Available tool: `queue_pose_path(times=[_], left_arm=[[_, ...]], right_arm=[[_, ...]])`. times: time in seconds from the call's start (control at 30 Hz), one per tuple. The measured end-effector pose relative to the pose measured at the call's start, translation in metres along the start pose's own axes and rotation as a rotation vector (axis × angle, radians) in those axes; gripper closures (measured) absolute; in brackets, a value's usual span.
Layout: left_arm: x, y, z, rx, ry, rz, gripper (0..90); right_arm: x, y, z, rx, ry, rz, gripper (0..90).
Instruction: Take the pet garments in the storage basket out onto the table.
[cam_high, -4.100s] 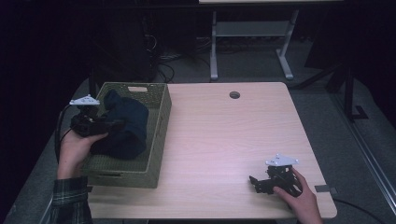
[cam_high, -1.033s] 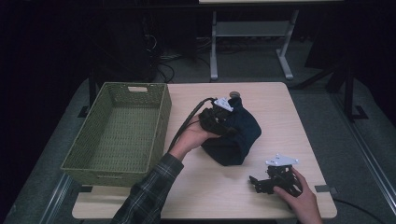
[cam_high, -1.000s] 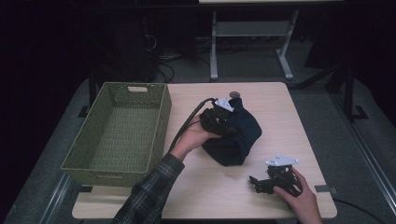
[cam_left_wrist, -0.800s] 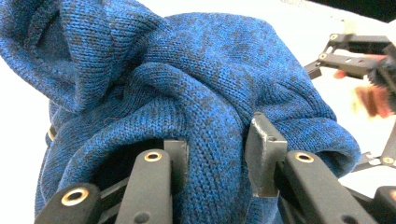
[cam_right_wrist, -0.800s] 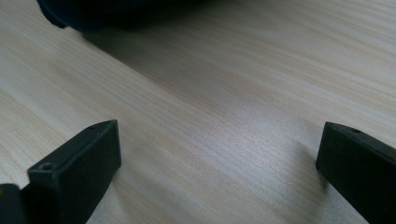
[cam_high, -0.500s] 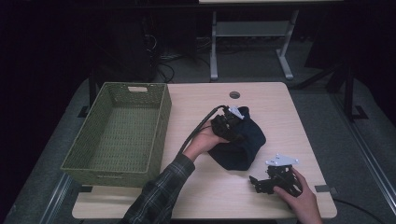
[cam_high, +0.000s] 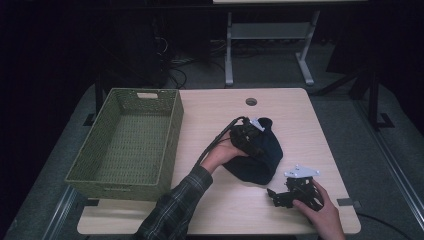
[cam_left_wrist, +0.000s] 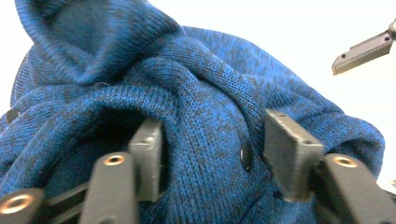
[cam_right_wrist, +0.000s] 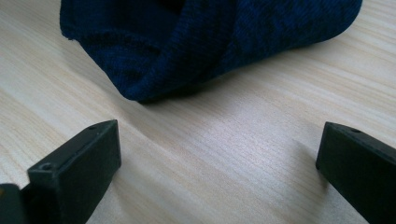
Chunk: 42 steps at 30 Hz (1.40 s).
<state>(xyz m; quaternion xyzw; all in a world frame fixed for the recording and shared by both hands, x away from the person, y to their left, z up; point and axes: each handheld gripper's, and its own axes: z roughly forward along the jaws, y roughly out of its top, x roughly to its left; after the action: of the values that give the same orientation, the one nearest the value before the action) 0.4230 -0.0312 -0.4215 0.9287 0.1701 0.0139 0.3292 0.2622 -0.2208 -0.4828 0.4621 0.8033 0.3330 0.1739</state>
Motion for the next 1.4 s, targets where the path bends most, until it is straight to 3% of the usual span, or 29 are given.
queue_pose_path(times=[0.23,0.33,0.57,0.8,1.07,1.4], left_arm=[[0.002,0.001,-0.013,-0.048,0.04,-0.043,17.1],[0.001,-0.001,-0.02,-0.055,0.06,-0.056,14.0],[0.0,-0.007,-0.046,-0.085,0.094,-0.053,13.2],[-0.002,-0.019,-0.072,-0.136,0.134,-0.084,13.1],[-0.009,-0.042,-0.089,-0.176,0.162,-0.13,13.2],[-0.02,-0.07,-0.101,-0.199,0.192,-0.153,13.2]], right_arm=[[0.0,0.0,0.0,-0.001,0.0,0.001,0.0],[0.0,0.0,0.0,0.0,0.001,0.005,0.0],[0.001,0.0,0.0,-0.001,0.004,0.008,0.0],[0.0,0.0,0.0,0.003,0.002,0.006,0.0],[0.0,0.0,0.0,0.002,0.002,0.004,0.0],[0.0,0.0,0.0,0.001,0.002,0.003,0.0]])
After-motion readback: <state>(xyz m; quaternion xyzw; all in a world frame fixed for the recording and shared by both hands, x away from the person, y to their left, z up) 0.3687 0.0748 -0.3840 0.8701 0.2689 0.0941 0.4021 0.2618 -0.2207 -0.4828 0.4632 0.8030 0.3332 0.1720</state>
